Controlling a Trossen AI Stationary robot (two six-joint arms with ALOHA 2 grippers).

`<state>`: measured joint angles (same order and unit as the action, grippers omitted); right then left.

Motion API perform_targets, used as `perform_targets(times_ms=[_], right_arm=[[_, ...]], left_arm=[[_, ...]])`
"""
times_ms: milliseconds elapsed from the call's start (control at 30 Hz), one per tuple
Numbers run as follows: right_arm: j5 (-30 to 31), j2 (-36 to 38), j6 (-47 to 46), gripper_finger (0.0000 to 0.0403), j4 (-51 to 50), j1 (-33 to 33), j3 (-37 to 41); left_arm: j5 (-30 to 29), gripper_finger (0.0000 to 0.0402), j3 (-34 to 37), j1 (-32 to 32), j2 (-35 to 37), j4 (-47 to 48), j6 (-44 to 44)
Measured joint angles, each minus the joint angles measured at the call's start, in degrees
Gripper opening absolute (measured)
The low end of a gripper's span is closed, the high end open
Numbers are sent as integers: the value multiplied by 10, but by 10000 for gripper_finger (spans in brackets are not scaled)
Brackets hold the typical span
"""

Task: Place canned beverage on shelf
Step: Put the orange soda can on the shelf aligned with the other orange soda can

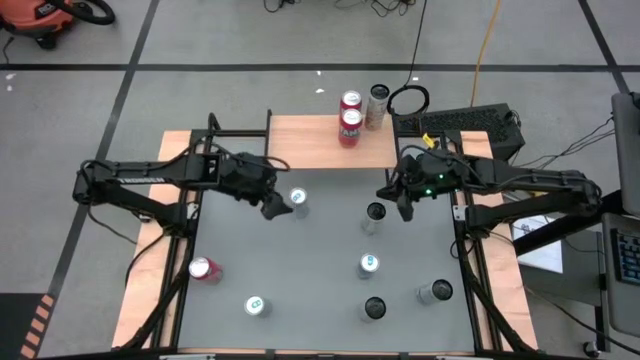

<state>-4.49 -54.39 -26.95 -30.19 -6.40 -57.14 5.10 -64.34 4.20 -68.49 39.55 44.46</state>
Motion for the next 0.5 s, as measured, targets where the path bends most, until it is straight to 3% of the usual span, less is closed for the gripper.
perform_targets(times_ms=[333,500], right_arm=[[-1,21,144,0,-82,-24,0],[-2,21,187,0,-131,-34,0]], left_arm=[[49,392,0,-66,2,206,242],[56,392,0,-94,2,269,266]])
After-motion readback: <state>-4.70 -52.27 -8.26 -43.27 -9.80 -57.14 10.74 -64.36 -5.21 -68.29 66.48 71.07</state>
